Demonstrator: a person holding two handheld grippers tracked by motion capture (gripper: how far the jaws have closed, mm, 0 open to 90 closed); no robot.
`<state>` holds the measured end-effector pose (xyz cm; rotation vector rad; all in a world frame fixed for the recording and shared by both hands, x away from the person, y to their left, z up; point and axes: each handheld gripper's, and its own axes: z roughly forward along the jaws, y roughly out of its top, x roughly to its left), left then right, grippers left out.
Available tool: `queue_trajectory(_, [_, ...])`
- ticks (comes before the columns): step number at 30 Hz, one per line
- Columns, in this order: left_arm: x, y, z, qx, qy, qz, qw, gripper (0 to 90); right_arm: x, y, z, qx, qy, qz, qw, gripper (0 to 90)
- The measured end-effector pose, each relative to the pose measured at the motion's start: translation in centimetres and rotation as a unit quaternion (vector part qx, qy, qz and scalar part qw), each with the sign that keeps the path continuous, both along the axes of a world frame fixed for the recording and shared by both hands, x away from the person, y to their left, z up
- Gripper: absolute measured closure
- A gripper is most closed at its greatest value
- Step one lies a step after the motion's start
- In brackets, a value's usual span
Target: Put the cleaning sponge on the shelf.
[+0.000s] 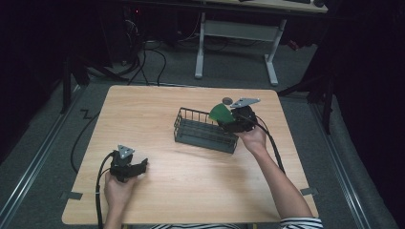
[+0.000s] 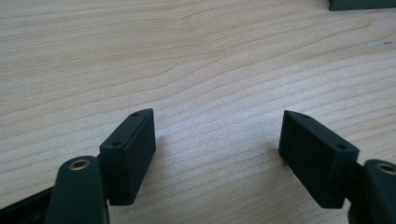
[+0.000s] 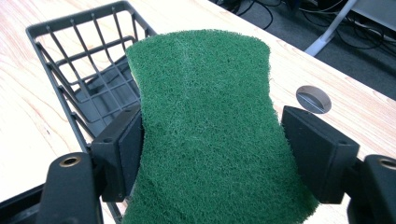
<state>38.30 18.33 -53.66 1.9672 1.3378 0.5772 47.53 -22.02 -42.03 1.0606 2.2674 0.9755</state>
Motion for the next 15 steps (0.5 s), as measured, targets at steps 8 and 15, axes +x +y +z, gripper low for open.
queue_trajectory(8, [0.0, 0.0, 0.0, 0.0, 0.0, 0.0, 1.0, 27.6, 0.27, 0.43, -0.46, -0.018, 0.001, -0.002, 0.9998, 24.9])
queue_trajectory(15, [0.0, 0.0, 0.0, 0.0, 0.0, 0.0, 1.0, 27.6, 0.17, 0.47, -0.99, -0.034, 0.007, 0.001, 0.9994, 24.5])
